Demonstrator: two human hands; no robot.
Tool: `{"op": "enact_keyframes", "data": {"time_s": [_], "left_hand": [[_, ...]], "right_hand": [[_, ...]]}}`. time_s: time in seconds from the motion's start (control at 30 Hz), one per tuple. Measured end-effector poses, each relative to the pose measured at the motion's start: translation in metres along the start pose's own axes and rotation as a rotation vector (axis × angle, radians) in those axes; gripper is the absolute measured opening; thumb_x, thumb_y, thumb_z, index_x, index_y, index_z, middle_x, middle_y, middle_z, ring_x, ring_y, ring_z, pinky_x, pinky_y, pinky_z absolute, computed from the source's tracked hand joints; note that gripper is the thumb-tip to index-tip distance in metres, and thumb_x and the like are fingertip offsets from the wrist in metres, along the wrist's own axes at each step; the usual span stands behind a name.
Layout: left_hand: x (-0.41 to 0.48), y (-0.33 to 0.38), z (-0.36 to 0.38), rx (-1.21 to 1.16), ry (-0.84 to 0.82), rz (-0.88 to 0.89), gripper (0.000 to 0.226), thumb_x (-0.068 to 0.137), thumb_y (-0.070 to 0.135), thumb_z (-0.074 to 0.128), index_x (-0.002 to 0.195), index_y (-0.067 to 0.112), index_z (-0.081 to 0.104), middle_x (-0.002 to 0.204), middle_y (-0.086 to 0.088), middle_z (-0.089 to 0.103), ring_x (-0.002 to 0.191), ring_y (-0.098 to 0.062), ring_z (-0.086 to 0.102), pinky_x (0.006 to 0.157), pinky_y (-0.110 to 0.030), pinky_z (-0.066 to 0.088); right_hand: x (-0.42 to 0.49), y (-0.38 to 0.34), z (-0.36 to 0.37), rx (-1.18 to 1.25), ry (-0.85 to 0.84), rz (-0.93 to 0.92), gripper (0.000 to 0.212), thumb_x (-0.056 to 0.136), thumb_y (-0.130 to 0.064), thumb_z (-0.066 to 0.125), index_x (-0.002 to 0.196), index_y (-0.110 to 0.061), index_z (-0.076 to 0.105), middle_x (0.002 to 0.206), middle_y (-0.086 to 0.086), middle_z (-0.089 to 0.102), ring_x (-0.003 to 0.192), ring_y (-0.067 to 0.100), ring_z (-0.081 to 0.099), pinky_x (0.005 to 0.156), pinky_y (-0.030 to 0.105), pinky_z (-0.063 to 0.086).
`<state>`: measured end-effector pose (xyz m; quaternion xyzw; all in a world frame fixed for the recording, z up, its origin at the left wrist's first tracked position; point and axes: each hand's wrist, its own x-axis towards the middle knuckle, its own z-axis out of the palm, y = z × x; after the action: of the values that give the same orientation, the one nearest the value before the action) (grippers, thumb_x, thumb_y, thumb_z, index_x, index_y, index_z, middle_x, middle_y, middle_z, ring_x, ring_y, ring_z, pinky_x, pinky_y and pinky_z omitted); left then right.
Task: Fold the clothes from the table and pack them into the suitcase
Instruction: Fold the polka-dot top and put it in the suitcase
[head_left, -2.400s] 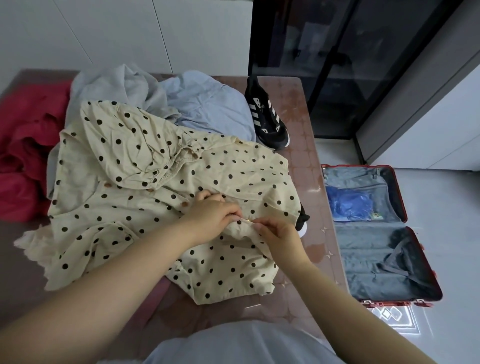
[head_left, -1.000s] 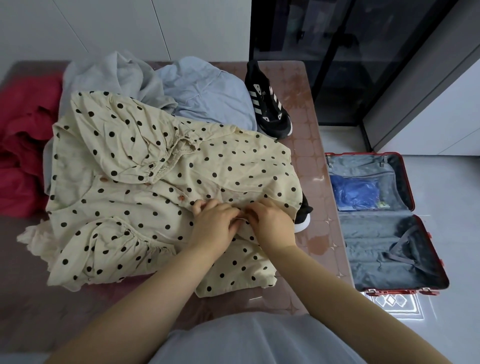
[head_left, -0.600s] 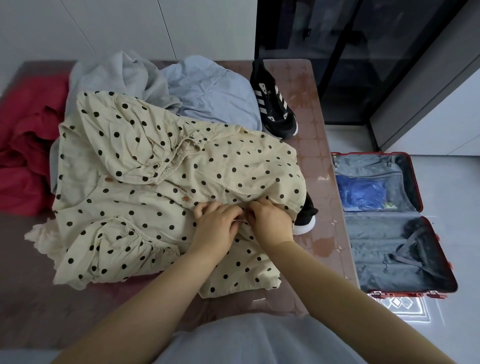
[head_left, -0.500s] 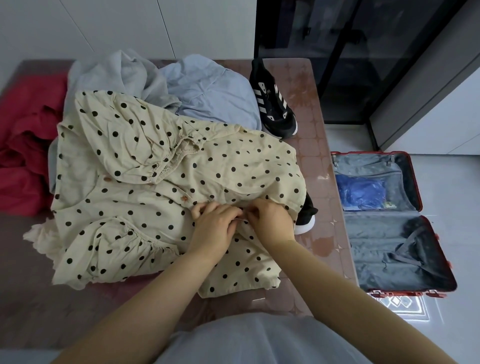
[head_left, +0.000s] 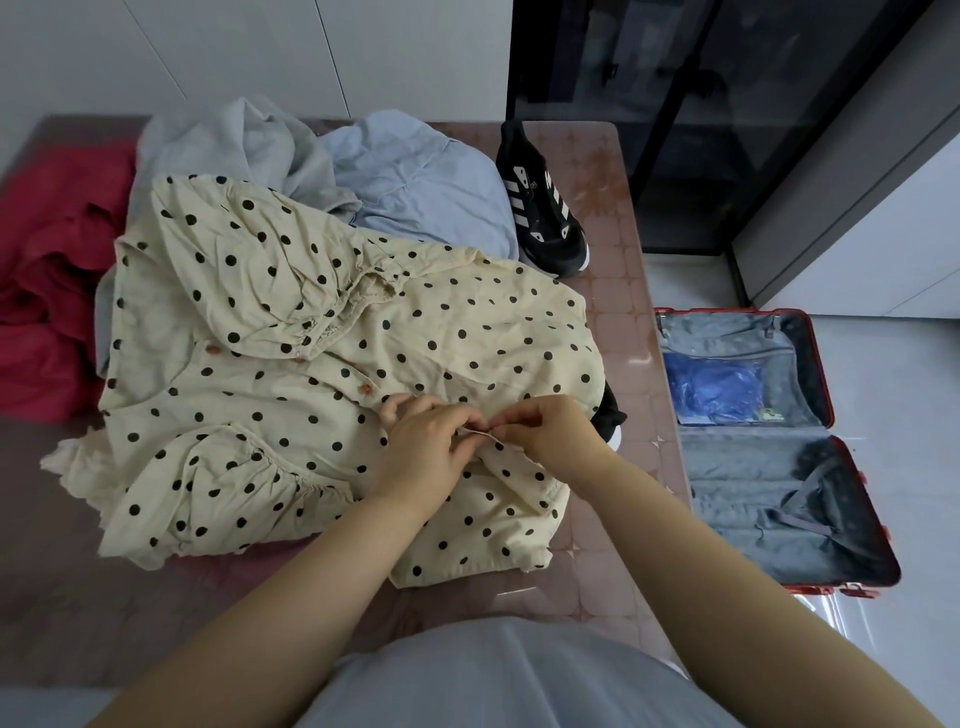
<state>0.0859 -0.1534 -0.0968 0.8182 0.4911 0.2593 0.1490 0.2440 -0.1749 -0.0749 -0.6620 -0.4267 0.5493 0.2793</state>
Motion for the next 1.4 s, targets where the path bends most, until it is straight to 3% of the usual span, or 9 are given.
{"op": "enact_keyframes", "data": {"time_s": [0.33,0.5,0.63,0.73,0.93,1.03,1.13,1.23,1.4], "left_hand": [[-0.003,0.009,-0.007,0.019,-0.067,-0.081,0.018,0.069,0.030,0.075,0.087,0.027,0.076,0.070,0.007,0.065,0.084,-0.018,0.060,0.077,-0.020,0.012],[0.004,0.021,-0.017,-0.030,-0.100,-0.136,0.018,0.079,0.029,0.072,0.096,0.025,0.075,0.074,0.016,0.057,0.095,-0.011,0.049,0.085,-0.018,0.009],[0.010,0.025,-0.024,-0.067,-0.214,-0.184,0.023,0.087,0.034,0.062,0.106,0.026,0.072,0.077,0.022,0.037,0.094,-0.001,0.022,0.088,-0.016,0.004],[0.013,0.027,-0.029,-0.036,-0.280,-0.221,0.025,0.091,0.034,0.057,0.110,0.026,0.069,0.090,0.009,0.050,0.080,0.000,0.010,0.088,-0.018,0.007],[0.018,0.032,-0.038,0.022,-0.347,-0.203,0.029,0.093,0.037,0.052,0.114,0.024,0.067,0.109,0.000,0.056,0.099,-0.004,0.012,0.106,-0.025,0.010],[0.018,0.026,-0.037,-0.020,-0.355,-0.205,0.028,0.090,0.039,0.056,0.109,0.025,0.069,0.099,0.004,0.043,0.081,0.001,0.009,0.106,-0.024,0.007],[0.017,0.020,-0.038,-0.071,-0.400,-0.178,0.023,0.088,0.041,0.058,0.104,0.028,0.070,0.096,0.009,0.041,0.093,0.004,0.014,0.103,-0.020,0.002],[0.018,0.017,-0.042,-0.165,-0.427,-0.124,0.018,0.090,0.034,0.057,0.104,0.029,0.068,0.084,0.020,0.039,0.089,0.033,0.015,0.097,-0.016,0.006],[0.021,0.016,-0.045,-0.134,-0.403,-0.102,0.019,0.092,0.034,0.055,0.101,0.028,0.070,0.077,0.024,0.046,0.094,0.002,0.038,0.091,-0.016,0.007]], "right_hand": [[-0.010,0.003,0.005,0.127,0.074,0.013,0.008,0.084,-0.010,0.069,0.081,-0.015,0.073,0.057,-0.007,0.056,0.043,0.002,0.038,0.046,0.015,0.034],[-0.016,0.003,0.007,0.220,0.113,-0.007,0.005,0.087,-0.008,0.066,0.083,-0.006,0.069,0.064,-0.005,0.063,0.044,-0.004,0.048,0.047,0.010,0.038],[-0.018,0.005,0.008,0.259,0.152,0.009,0.009,0.086,-0.014,0.068,0.084,-0.006,0.072,0.069,0.004,0.065,0.052,0.006,0.048,0.050,0.014,0.039],[-0.020,0.004,0.006,0.201,0.136,-0.046,0.010,0.083,-0.020,0.072,0.087,-0.011,0.074,0.079,0.004,0.069,0.063,0.010,0.056,0.058,0.017,0.047],[-0.021,0.003,0.007,0.161,0.146,-0.131,0.009,0.079,-0.012,0.075,0.087,-0.014,0.075,0.085,0.008,0.073,0.080,0.025,0.067,0.080,0.033,0.055],[-0.025,0.002,0.003,0.303,0.087,-0.059,0.013,0.077,-0.006,0.075,0.091,-0.006,0.074,0.086,0.009,0.074,0.080,0.019,0.070,0.074,0.025,0.056],[-0.028,0.001,-0.003,0.382,0.001,-0.006,0.012,0.078,-0.004,0.073,0.090,-0.008,0.074,0.080,0.004,0.074,0.068,0.007,0.068,0.058,0.012,0.047],[-0.029,0.000,-0.008,0.410,-0.055,0.005,0.013,0.081,-0.003,0.069,0.086,-0.014,0.076,0.077,0.001,0.072,0.064,0.008,0.063,0.054,0.013,0.045],[-0.028,0.001,-0.010,0.378,-0.086,-0.024,0.015,0.086,-0.012,0.065,0.086,-0.019,0.078,0.073,0.010,0.060,0.053,0.010,0.039,0.052,0.018,0.035]]}}
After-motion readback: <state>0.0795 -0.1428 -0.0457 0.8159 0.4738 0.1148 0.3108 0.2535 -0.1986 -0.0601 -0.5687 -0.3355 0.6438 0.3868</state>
